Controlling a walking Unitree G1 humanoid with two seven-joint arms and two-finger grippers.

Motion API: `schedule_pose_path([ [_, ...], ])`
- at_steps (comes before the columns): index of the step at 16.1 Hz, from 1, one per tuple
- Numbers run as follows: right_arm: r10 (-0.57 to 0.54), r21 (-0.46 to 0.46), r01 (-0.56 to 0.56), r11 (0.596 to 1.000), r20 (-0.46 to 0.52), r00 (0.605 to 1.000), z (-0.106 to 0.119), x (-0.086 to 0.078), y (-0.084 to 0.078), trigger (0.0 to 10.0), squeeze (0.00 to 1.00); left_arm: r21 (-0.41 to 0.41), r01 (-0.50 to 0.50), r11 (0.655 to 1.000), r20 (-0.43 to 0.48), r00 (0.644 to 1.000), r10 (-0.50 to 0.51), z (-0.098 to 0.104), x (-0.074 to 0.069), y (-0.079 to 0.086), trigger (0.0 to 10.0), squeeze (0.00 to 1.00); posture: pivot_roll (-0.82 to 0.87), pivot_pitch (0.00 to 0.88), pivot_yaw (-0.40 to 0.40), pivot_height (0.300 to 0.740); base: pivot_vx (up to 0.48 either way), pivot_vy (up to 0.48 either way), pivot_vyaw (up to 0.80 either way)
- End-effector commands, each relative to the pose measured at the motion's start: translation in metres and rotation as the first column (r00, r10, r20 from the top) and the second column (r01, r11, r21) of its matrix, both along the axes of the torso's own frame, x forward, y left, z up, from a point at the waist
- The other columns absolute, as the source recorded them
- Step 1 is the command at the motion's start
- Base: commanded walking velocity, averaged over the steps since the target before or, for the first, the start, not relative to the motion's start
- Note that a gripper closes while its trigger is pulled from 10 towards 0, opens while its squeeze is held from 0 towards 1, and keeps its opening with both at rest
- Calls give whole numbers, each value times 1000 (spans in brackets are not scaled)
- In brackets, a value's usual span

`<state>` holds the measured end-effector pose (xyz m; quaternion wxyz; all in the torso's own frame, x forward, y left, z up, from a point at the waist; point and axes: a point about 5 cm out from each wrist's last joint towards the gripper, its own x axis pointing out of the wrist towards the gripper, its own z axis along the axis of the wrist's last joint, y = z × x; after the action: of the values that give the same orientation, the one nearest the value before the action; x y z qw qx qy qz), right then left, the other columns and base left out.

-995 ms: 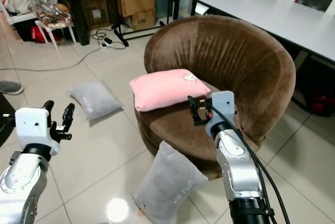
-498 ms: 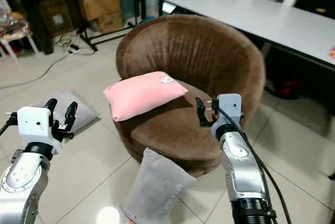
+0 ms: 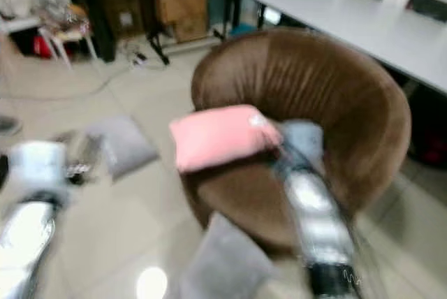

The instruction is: Move the pillow to the sofa from floor

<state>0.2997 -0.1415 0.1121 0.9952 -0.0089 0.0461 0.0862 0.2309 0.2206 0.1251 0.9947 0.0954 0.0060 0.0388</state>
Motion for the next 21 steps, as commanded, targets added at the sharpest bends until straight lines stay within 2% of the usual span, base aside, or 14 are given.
schedule_pose_path([
  [1, -66, -37, 65, 997, -22, 998, -6, -4, -22, 10000, 1000, -16, 56, 998, 33, 998, -55, 6, 5, -16, 10000, 224, 38, 0, -23, 740, 368, 0, 0],
  [5, -70, -41, 69, 997, -20, 997, -5, -3, -23, 10000, 1000, -16, 56, 998, 33, 998, -55, 6, 5, -15, 10000, 220, 41, 0, -28, 740, 368, 0, 0],
  [6, -66, -44, 65, 997, -24, 997, -6, -3, -21, 10000, 745, -14, 58, 998, 33, 998, -57, 6, 5, -15, 10000, 216, 42, 0, -28, 740, 368, 0, 0],
  [7, -64, -44, 63, 997, -26, 998, -6, -3, -21, 10000, 0, -12, 59, 998, 33, 998, -58, 6, 5, -15, 10000, 212, 41, 0, -26, 740, 368, 0, 0],
  [8, -57, -44, 56, 997, -31, 998, -7, -3, -19, 10000, 0, 0, 55, 998, 31, 998, -55, 6, 6, -15, 10000, 196, 41, 0, -26, 740, 281, 0, 0],
  [9, -65, -33, 64, 997, -46, 997, -9, -4, -19, 10000, 0, 15, 54, 998, 28, 998, -54, 6, 6, -14, 10000, 118, 41, 0, -25, 735, 0, 0, 0],
  [11, -68, -17, 68, 998, -47, 997, -9, -4, -20, 10000, 0, 43, 61, 997, 29, 998, -62, 6, 5, -14, 10000, 67, 42, 0, -25, 715, 0, 0, 0],
  [21, -47, -26, 46, 999, -58, 997, -11, -4, -18, 10000, 0, 57, 82, 995, 19, 996, -83, 3, 2, -17, 10000, 59, 45, 0, -31, 615, 0, 0, 0],
])
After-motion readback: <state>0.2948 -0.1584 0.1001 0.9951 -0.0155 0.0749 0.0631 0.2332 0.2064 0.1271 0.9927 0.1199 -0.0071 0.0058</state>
